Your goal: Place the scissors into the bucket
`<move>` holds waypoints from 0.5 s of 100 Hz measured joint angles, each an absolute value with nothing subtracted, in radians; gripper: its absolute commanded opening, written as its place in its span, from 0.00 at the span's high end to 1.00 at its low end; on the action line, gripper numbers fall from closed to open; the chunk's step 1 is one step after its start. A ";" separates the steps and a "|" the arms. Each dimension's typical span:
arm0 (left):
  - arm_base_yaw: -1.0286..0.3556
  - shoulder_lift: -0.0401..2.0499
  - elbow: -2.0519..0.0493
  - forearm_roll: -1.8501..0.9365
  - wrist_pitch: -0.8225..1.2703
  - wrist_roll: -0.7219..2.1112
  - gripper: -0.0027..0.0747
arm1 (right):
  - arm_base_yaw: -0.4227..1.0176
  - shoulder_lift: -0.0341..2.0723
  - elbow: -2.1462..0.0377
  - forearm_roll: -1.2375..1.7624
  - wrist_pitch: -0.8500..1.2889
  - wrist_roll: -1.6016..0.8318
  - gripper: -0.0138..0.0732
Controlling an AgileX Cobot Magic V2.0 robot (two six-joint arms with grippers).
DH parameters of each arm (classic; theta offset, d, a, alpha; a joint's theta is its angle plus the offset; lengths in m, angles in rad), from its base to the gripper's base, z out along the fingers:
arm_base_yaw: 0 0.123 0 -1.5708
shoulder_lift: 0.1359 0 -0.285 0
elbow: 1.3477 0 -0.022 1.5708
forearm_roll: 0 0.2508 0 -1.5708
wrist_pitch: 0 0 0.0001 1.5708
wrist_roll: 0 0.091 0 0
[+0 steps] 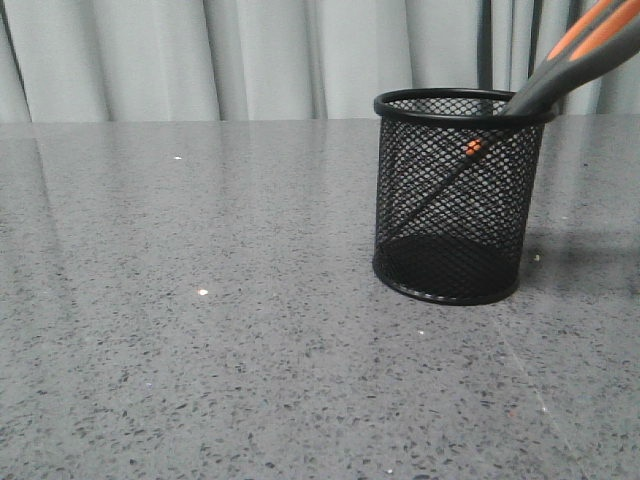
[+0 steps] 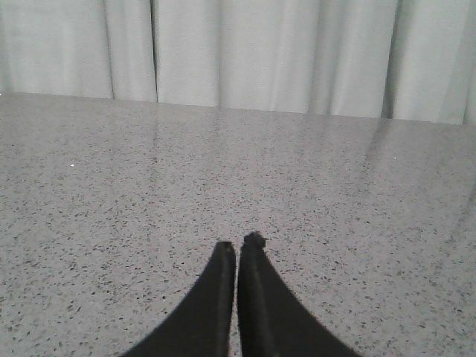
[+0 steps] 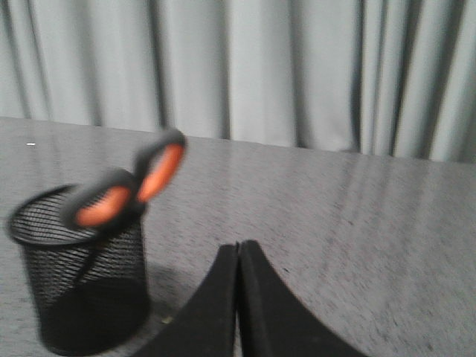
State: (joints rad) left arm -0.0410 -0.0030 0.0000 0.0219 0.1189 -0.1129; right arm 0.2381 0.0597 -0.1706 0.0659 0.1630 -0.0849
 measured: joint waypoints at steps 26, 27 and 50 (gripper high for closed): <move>-0.041 -0.003 0.000 0.020 0.119 -0.113 0.99 | 0.061 0.029 0.016 0.064 0.108 -0.059 0.90; -0.041 -0.003 0.000 0.020 0.119 -0.113 0.99 | 0.055 0.022 0.015 0.064 0.112 -0.059 0.90; -0.041 -0.003 0.000 0.020 0.119 -0.113 0.99 | 0.019 -0.009 0.015 0.029 0.164 -0.057 0.90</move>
